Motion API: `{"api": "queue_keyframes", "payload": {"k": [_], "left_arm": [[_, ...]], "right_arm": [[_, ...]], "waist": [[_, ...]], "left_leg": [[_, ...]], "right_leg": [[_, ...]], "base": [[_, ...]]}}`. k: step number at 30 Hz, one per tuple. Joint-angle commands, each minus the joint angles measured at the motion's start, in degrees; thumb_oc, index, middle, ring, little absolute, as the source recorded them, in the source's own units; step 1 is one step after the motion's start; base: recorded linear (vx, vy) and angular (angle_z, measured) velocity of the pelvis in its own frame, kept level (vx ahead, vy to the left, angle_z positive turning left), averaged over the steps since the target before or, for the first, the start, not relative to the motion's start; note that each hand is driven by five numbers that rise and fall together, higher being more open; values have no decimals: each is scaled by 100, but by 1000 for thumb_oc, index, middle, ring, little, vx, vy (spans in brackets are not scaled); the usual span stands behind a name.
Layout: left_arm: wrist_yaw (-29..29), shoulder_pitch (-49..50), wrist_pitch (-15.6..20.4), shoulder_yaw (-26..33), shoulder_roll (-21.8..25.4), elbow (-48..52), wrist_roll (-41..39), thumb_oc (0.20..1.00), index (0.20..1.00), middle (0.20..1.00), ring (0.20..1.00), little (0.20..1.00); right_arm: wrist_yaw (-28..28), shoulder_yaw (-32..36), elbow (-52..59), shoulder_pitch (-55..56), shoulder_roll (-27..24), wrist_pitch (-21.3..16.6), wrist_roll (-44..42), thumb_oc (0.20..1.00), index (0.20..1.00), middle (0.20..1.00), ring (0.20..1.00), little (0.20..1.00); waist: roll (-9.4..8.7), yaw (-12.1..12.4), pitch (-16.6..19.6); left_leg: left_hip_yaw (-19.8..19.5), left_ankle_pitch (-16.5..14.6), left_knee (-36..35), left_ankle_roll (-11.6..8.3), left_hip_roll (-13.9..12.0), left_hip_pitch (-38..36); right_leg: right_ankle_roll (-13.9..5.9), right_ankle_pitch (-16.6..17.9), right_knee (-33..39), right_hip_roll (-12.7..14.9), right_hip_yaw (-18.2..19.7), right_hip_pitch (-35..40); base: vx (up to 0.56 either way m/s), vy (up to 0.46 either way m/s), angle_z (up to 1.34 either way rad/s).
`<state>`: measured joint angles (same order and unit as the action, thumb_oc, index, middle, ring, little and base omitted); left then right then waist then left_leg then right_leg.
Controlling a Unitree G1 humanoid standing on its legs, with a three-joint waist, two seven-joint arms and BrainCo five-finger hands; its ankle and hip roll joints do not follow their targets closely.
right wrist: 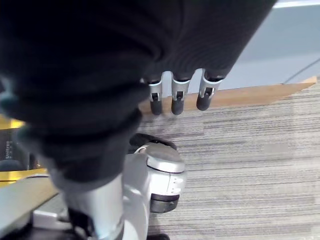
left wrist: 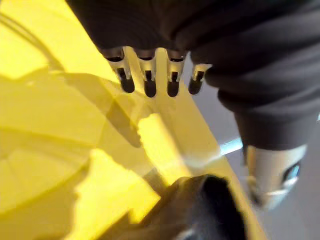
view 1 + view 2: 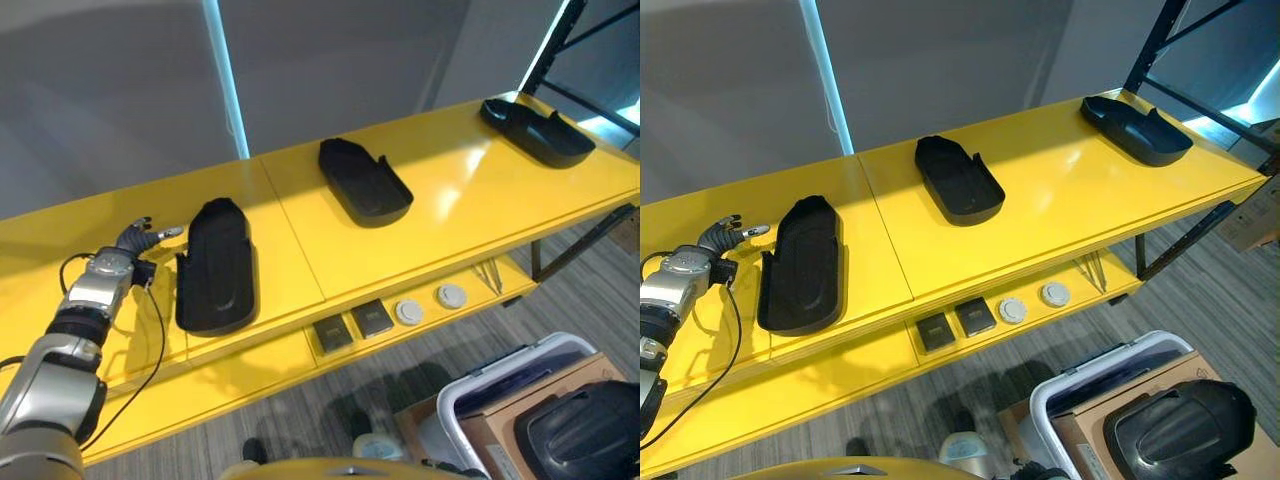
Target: Move parts from the plastic box to the shelf.
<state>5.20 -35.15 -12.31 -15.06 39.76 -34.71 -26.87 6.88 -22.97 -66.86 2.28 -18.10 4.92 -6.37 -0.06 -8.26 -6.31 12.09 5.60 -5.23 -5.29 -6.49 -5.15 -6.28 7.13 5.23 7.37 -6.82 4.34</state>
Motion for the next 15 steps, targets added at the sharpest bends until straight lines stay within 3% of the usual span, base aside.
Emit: {"api": "queue_keyframes", "payload": {"k": [1,2,3,4,5,6,9,11,12,15], "left_arm": [[206,-836,885,274,92,442,-549,1000,1000,1000,1000,1000],[226,-592,961,372,38,1056,-480,1000,1000,1000,1000,1000],[-182,-238,1077,505,-35,1970,-602,1000,1000,1000,1000,1000],[-153,73,824,636,-143,2738,-609,1000,1000,1000,1000,1000],[-602,787,728,779,-480,3662,-835,200,200,200,200,200],[-1492,1797,668,1026,-1082,4323,-2301,200,200,200,200,200],[-3175,2977,1074,957,-1260,4766,-1967,200,200,200,200,200],[-3299,3130,1147,918,-1216,4787,-1919,200,200,200,200,200],[-3707,3354,1262,833,-1091,4879,-1796,200,200,200,200,200],[-3930,3344,1101,656,-998,5074,-1819,200,200,200,200,200]], "right_arm": [[67,47,-153,-477,229,-328,-144,1000,1000,1000,1000,1000],[-5,78,-184,-528,237,-385,-190,1000,1000,1000,1000,1000],[-139,174,-184,-568,230,-444,-210,1000,1000,1000,1000,1000],[-200,260,-182,-596,223,-453,-199,1000,1000,1000,1000,1000],[-207,419,-192,-604,247,-323,-421,1000,1000,1000,1000,1000],[-41,645,-219,-587,274,-297,-405,1000,1000,1000,1000,1000],[79,684,-183,-608,269,-308,98,1000,1000,1000,1000,1000],[88,655,-203,-617,265,-314,177,1000,1000,1000,1000,1000],[88,578,-325,-648,260,-304,156,1000,1000,1000,1000,1000],[73,554,-461,-779,245,-242,32,1000,1000,1000,1000,1000]], "waist": [[355,126,41],[327,202,68],[292,299,94],[272,363,99],[235,516,100],[197,716,131],[175,962,79],[176,1009,71],[184,1129,64],[198,1211,58]], "left_leg": [[4,-367,23,52,31,-349],[-37,-373,23,54,18,-372],[-100,-388,23,57,-4,-384],[-142,-400,23,63,-15,-391],[-233,-433,23,86,-26,-406],[-337,-450,23,104,-29,-394],[-453,-400,23,80,-47,-310],[-468,-397,23,82,-46,-292],[-489,-393,23,91,-44,-244],[-501,-396,23,105,-44,-205]], "right_leg": [[-233,-234,-23,151,78,166],[-223,-238,-23,150,34,221],[-204,-262,-23,150,-19,277],[-187,-275,-23,152,-55,313],[-170,-308,-23,159,-162,393],[-169,-335,-23,175,-287,467],[-157,-282,-23,175,-413,473],[-159,-285,-23,180,-445,474],[-169,-300,-23,212,-548,475],[-187,-312,-23,252,-637,484]], "base": [[-73,-38,21],[-102,-34,10],[-83,-18,13],[-92,-9,25],[-92,11,30],[-96,34,35],[-83,53,41],[-63,33,42],[-51,24,28],[-34,4,6]]}}
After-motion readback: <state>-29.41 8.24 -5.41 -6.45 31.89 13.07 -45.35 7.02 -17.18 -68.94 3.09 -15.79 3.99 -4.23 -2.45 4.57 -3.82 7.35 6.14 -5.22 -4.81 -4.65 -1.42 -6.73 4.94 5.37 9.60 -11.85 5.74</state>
